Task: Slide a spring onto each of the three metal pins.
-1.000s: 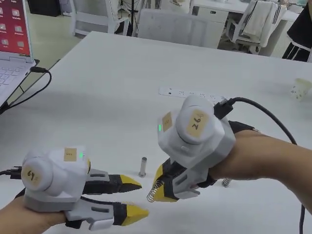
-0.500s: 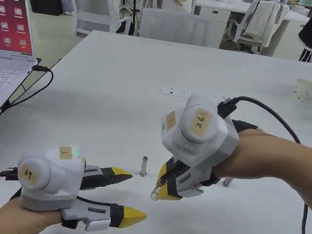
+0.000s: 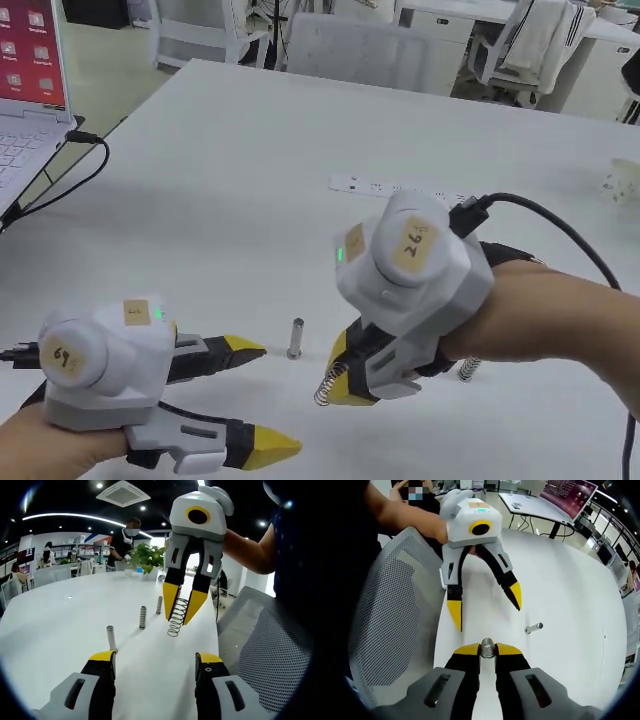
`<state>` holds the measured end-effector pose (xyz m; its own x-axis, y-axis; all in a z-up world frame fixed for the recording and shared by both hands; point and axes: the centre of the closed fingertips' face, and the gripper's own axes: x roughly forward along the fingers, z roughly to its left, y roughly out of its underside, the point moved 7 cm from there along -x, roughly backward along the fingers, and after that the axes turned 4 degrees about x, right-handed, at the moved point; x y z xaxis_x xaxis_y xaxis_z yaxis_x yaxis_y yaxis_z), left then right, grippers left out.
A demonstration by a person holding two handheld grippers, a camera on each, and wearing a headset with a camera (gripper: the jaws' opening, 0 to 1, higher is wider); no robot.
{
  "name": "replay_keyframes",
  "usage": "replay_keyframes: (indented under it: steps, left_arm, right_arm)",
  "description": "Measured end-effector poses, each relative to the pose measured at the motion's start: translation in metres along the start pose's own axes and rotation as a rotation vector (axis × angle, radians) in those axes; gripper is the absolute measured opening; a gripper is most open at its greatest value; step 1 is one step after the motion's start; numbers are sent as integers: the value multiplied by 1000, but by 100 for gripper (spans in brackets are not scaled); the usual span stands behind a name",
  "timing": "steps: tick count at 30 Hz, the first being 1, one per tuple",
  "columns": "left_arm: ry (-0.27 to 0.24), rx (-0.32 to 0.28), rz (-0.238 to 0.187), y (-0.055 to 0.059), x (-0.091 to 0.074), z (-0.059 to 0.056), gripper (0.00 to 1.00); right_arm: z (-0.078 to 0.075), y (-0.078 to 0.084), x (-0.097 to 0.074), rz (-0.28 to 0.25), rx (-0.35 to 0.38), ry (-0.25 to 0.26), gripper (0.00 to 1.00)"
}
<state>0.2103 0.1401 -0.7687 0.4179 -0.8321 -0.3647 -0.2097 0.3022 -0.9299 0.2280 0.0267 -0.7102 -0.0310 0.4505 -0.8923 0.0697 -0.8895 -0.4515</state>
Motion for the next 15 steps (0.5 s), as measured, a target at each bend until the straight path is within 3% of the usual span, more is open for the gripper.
replay_keyframes:
  steps: [15]
  left_arm:
    - [-20,3,7,2,0,3,68]
  right_arm:
    - [-3,0,-1,1,6,2,8]
